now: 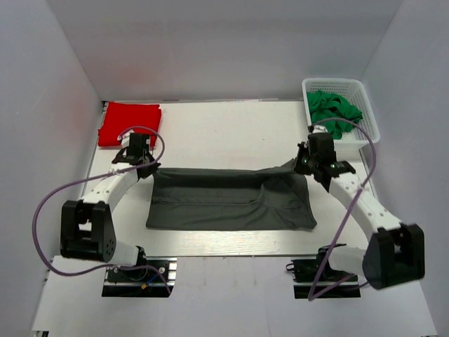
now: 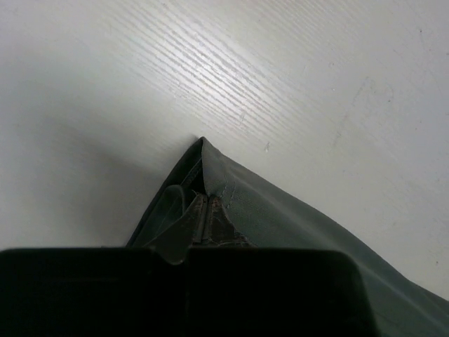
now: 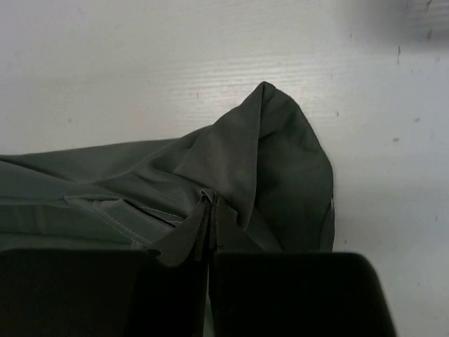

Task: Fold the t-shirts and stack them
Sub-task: Fold the other side of the tshirt into a rectangle

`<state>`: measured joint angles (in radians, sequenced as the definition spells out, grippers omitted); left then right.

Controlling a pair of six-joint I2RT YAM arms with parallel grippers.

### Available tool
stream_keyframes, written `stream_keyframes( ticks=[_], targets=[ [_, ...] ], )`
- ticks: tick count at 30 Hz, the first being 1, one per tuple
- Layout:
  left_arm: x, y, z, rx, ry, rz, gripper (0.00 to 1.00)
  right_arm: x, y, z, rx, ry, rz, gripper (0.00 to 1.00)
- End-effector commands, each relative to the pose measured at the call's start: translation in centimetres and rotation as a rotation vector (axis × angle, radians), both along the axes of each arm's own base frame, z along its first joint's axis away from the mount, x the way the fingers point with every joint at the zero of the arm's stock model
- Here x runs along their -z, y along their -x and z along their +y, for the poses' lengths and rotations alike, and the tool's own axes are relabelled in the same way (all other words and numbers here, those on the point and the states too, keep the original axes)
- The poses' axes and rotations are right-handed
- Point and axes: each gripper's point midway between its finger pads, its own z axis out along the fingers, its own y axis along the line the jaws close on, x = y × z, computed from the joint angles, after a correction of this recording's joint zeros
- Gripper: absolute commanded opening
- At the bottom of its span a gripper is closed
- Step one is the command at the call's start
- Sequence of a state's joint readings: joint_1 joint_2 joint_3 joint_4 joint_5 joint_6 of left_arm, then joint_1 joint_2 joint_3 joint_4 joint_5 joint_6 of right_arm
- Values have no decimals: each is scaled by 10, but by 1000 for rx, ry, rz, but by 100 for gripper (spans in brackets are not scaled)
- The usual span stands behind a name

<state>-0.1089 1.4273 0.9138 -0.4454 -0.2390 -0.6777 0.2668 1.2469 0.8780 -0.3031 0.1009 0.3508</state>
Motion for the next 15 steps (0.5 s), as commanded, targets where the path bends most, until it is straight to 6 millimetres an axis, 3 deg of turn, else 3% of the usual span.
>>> stream_keyframes(
  ticks=[1,5,8,13,14,15],
  targets=[
    [-9,17,-2,-15,31,-26,0,-3,25,2,-2,-47,9,0],
    [-7,30,-3,-23,51,-26,0,16,60,-2,7,-68,70,0],
    [-1,41,-2,-41,61,-1,0,25,73,-3,36,-95,100,0],
    [15,58,-5,-46,84,41,0,34,112,7,10,-183,154,0],
    [20,62,-5,-47,82,56,0,51,123,6,21,-187,195,0],
    [20,62,-3,-64,84,53,0,48,123,8,21,-211,179,0]
  ],
)
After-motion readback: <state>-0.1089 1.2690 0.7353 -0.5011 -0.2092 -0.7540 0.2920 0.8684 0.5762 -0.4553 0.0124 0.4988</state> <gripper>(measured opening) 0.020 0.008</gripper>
